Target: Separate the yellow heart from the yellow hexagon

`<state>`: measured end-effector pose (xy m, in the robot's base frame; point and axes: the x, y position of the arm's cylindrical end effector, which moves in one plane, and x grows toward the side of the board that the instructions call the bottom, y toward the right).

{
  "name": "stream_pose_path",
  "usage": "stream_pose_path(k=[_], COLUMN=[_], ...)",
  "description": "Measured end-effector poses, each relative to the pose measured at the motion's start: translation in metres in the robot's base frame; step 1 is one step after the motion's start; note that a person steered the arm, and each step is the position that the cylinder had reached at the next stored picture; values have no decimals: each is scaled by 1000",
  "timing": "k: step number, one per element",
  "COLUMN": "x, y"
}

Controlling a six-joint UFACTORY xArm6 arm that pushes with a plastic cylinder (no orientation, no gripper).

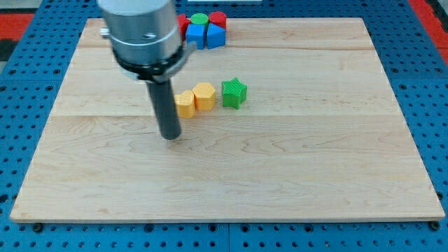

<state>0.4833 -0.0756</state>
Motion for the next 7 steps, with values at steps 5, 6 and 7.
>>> stream_pose_path(k=[5,6,7], x=[-43,-44,-63], y=[3,10,3])
